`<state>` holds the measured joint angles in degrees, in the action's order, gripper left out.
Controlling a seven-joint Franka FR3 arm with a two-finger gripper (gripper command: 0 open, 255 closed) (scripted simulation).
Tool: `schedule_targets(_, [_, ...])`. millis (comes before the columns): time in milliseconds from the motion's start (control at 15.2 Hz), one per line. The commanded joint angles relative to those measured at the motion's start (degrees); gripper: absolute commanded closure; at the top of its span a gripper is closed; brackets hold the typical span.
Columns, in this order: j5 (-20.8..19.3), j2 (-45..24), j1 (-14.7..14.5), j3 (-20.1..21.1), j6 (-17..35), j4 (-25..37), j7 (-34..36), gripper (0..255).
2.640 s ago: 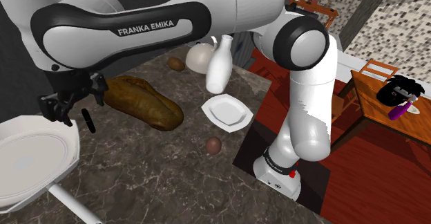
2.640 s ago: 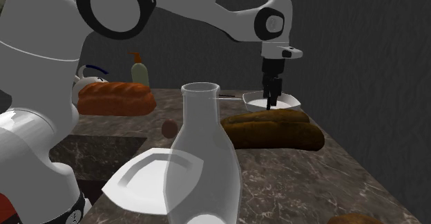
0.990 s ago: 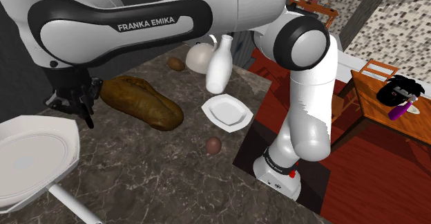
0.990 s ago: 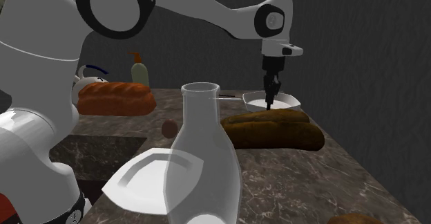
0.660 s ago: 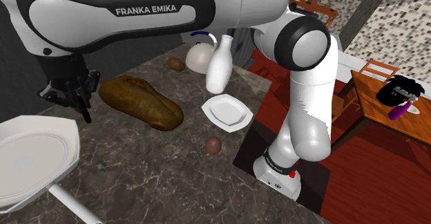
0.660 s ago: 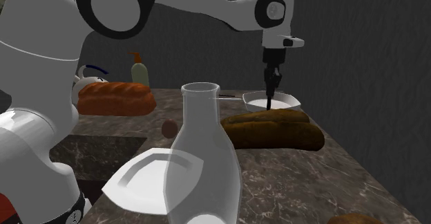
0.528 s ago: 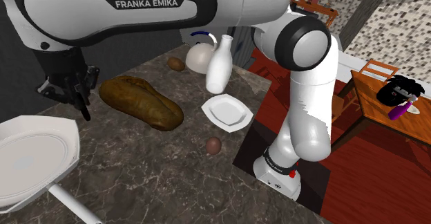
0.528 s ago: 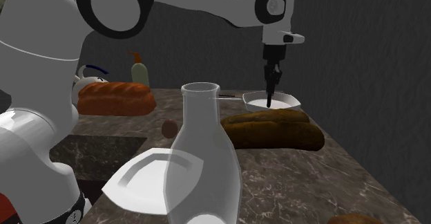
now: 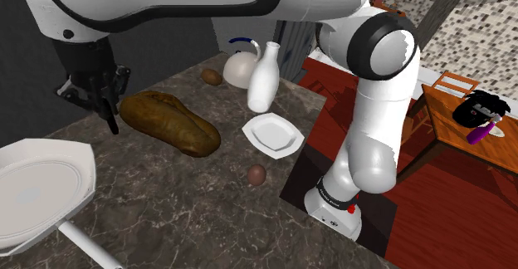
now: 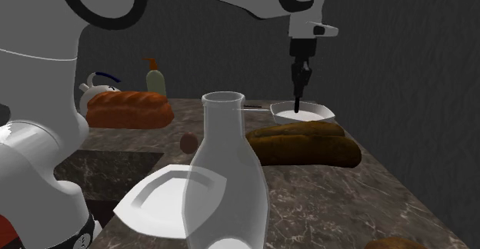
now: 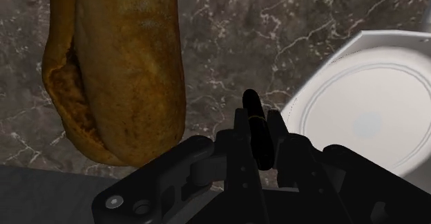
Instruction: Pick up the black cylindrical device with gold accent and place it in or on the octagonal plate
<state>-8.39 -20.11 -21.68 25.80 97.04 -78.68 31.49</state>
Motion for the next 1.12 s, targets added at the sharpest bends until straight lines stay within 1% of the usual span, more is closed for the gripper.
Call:
schedule_targets(0, [2.3, 5.69, 2.37, 0.25, 2.14, -7.38, -1.47, 255])
schedule_targets(198, [5.84, 13.68, 5.25, -0.16, 4.57, -16.98, -4.63, 255])
schedule_targets(462, [10.16, 23.65, 7.61, -1.82, 6.31, -27.78, -9.46, 255])
schedule_targets(792, [14.11, 35.19, 8.83, -5.16, 6.55, -39.03, -15.57, 255])
schedule_targets(1056, [15.75, 43.81, 9.05, -8.47, 5.54, -46.66, -20.09, 255])
